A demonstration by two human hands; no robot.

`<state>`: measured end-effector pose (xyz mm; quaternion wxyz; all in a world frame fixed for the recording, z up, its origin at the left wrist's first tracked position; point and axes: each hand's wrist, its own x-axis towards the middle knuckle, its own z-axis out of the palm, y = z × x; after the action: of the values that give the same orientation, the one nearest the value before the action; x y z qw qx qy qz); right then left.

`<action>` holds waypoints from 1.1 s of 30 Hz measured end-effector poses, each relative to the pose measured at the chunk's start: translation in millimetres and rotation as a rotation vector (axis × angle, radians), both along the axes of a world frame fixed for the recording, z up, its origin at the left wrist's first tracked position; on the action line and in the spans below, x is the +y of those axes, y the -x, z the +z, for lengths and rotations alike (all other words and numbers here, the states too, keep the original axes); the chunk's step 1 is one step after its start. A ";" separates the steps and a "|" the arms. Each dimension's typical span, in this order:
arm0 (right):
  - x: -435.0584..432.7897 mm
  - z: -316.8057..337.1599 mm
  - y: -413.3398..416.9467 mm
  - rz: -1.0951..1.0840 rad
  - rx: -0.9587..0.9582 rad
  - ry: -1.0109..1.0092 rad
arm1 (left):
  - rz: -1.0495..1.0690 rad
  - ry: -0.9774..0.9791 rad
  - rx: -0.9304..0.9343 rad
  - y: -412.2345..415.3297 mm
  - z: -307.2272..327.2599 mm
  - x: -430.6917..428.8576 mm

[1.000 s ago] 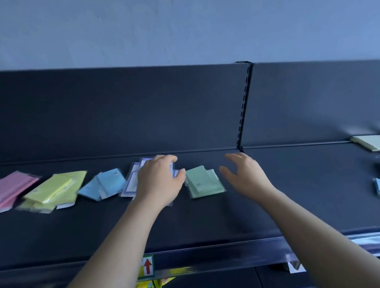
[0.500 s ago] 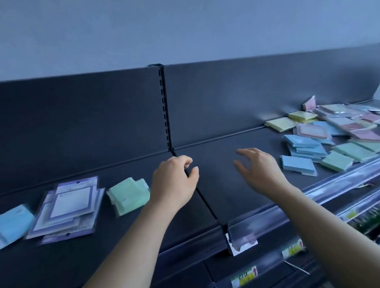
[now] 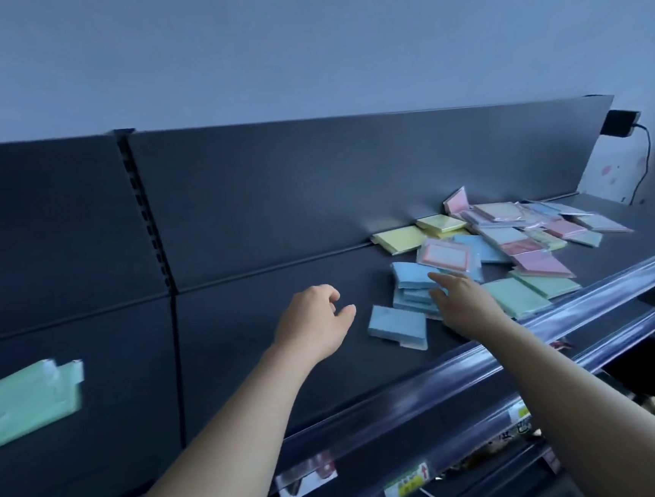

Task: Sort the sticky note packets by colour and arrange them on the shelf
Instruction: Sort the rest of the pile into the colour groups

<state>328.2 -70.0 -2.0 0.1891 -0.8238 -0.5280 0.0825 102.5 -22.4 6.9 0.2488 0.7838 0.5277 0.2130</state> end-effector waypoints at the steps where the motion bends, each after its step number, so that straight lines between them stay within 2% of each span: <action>1: 2.3 -0.5 -8.2 0.007 0.033 -0.016 | -0.002 0.019 0.011 -13.3 -2.3 0.2; 5: 15.7 1.6 -23.6 -0.026 0.217 -0.082 | -0.028 0.092 0.078 -53.1 -9.7 1.9; 9: 32.3 1.4 -29.1 -0.058 0.268 -0.076 | 0.003 0.100 0.094 -67.7 -14.0 6.4; 15: 40.2 -8.0 -27.1 0.027 0.468 -0.146 | 0.106 0.128 -0.011 -75.7 -12.4 15.7; 22: 44.6 -10.4 -20.6 0.264 0.433 -0.079 | 0.270 0.200 -0.185 -79.8 -15.4 32.6; 27: 55.3 -13.2 -14.5 0.330 0.309 0.039 | 0.356 0.251 -0.331 -67.6 -17.3 37.0; 33: 54.9 -1.0 1.1 0.408 0.309 -0.108 | 0.383 0.144 -0.392 -48.4 -13.4 24.4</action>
<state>327.0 -15.1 -2.9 0.2908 -0.6664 -0.6519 0.2154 150.9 2.0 -6.5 0.3566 0.5937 0.6218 0.3656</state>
